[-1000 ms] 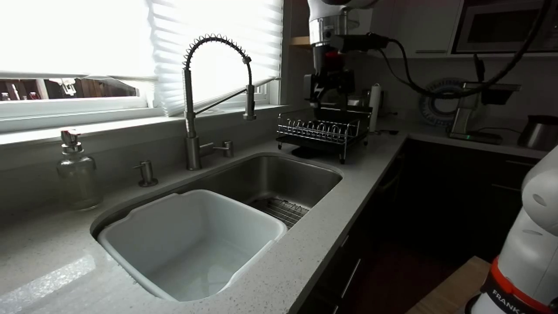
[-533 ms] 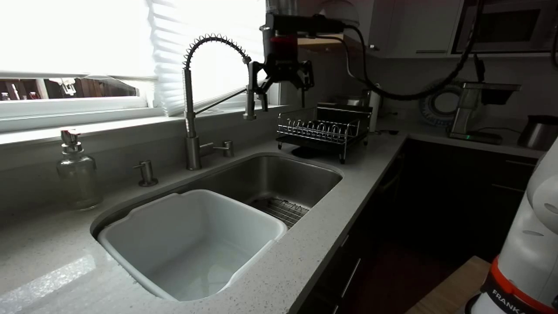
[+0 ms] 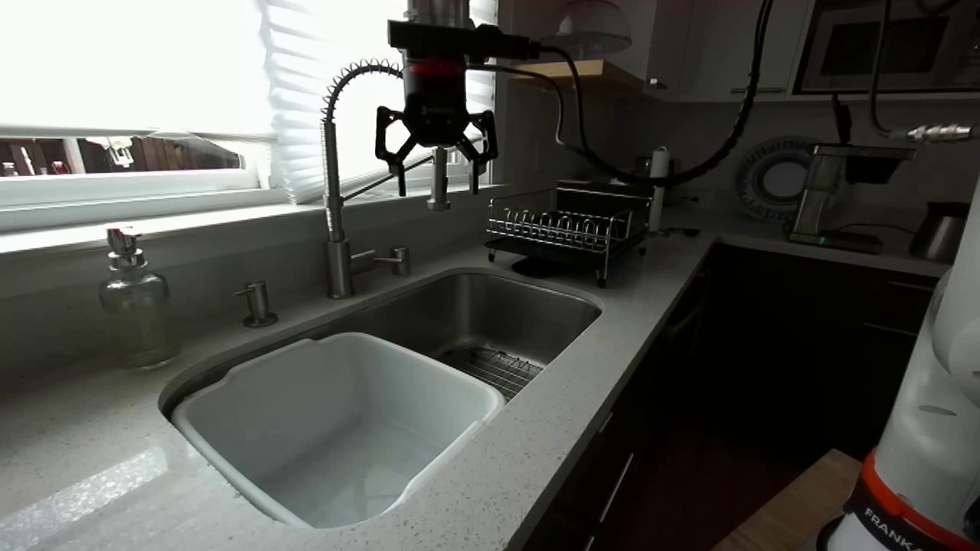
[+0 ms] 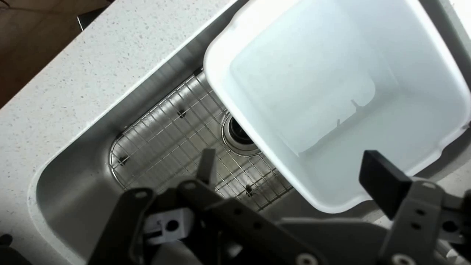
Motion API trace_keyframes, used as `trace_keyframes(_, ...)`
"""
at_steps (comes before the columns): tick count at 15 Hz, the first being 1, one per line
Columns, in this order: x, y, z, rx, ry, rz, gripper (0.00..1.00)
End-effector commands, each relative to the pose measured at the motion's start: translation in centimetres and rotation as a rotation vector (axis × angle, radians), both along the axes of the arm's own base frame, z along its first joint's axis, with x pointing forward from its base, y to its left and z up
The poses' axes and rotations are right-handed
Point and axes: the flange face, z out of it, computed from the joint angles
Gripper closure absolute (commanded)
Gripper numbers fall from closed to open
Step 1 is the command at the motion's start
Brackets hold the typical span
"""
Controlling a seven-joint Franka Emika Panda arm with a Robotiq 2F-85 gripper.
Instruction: Rotate the sink soap dispenser anticlockwise once and press it downwards from the top
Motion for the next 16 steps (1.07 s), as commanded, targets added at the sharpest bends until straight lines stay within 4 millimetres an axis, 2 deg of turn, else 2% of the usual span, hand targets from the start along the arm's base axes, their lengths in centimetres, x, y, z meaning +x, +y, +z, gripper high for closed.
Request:
trace_keyframes(1, 0.1, 0.1, 0.1, 0.0, 0.0, 0.0, 0.0)
trace_keyframes(5, 0.1, 0.1, 0.4, 0.003, -0.005, -0.001, 0.0)
trace_keyframes(6, 0.4, 0.7, -0.2, 0.001, -0.016, 0.006, 0.0)
trace_keyframes(8, 1.4, 2.3, -1.6, 0.045, -0.01, -0.011, 0.0)
trace_keyframes(12, 3.5, 5.6, -5.8, 0.061, -0.013, -0.067, 0.0)
trace_keyframes(16, 7.1, 8.6, -9.6, 0.13, -0.014, -0.182, 0.0)
